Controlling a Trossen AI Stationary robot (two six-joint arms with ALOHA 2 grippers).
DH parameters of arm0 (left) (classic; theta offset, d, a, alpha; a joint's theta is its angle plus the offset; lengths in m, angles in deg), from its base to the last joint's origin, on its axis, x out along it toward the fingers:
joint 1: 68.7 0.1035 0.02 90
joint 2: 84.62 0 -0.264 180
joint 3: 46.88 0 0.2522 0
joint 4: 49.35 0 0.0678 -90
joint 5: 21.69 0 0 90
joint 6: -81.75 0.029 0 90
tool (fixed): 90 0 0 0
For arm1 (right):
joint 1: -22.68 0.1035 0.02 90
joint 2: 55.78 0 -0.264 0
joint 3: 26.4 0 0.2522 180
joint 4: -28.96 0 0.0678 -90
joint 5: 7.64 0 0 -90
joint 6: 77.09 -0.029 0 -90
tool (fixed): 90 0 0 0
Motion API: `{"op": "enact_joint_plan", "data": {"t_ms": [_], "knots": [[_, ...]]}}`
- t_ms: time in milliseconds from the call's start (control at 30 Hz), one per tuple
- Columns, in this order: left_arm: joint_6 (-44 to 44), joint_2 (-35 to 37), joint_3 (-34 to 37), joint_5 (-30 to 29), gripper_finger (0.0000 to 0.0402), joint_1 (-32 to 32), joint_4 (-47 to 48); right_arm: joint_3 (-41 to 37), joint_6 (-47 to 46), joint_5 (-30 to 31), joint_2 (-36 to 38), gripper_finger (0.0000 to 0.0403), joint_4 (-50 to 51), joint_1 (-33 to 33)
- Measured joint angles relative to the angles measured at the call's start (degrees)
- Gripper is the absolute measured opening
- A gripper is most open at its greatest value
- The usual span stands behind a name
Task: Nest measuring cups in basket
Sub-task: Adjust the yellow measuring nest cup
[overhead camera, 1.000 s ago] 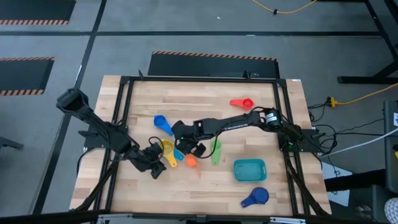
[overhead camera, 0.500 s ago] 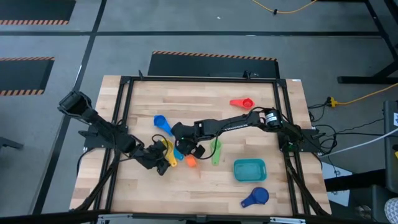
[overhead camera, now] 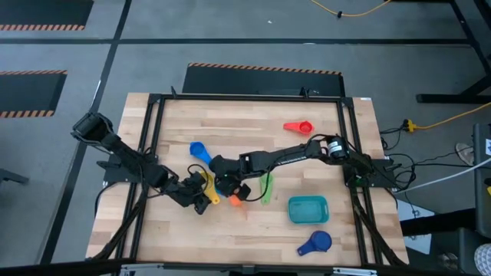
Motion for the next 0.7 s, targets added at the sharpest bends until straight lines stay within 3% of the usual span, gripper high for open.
{"op": "enact_joint_plan", "data": {"t_ms": [300,700], "knots": [[0.1,0.0,0.0,0.0,0.0111,0.0,0.0,2.2,3.0,8.5,0.0,0.0111,0.3,-0.4],[0.2,0.0,0.0,0.0,0.0111,0.0,0.0,-4.5,2.9,6.7,-0.1,0.0111,-4.8,-0.5]]}}
